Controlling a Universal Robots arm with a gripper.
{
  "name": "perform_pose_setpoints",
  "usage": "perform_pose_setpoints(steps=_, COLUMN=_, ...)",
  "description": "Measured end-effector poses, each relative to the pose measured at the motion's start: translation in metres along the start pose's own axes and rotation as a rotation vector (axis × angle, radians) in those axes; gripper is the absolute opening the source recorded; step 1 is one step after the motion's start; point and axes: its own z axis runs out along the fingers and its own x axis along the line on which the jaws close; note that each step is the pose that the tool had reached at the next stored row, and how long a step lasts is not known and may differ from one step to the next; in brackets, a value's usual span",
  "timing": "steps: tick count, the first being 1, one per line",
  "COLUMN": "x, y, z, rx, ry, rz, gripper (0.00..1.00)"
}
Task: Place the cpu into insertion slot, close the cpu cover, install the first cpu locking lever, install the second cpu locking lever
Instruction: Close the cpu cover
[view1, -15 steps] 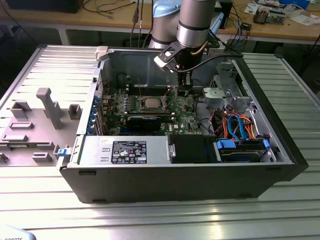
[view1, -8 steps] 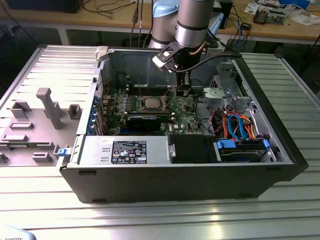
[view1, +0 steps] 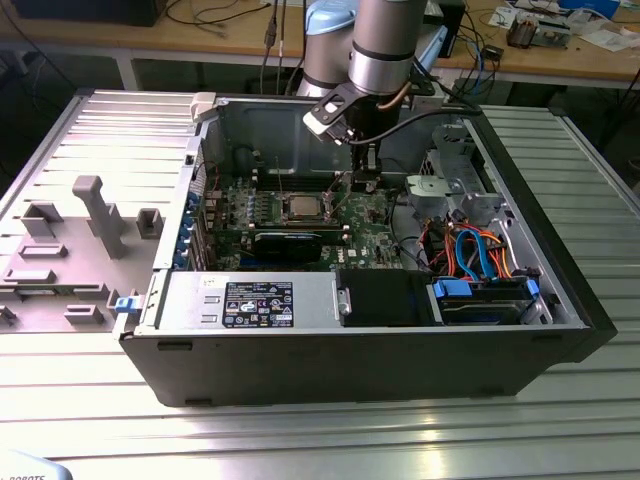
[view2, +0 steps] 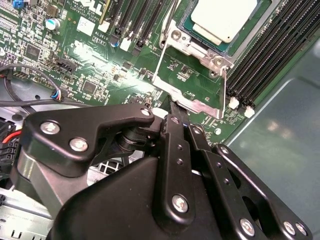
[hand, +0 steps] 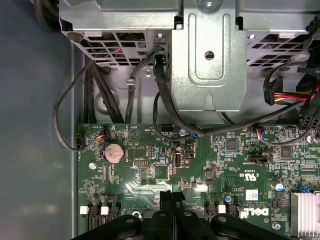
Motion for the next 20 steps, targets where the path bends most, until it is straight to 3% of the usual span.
perform_pose_setpoints(steps=20, x=0.0000, y=-0.0076, z=0.0000, rx=0.0000, ry=0.0000, rz=0.000, gripper=0.11)
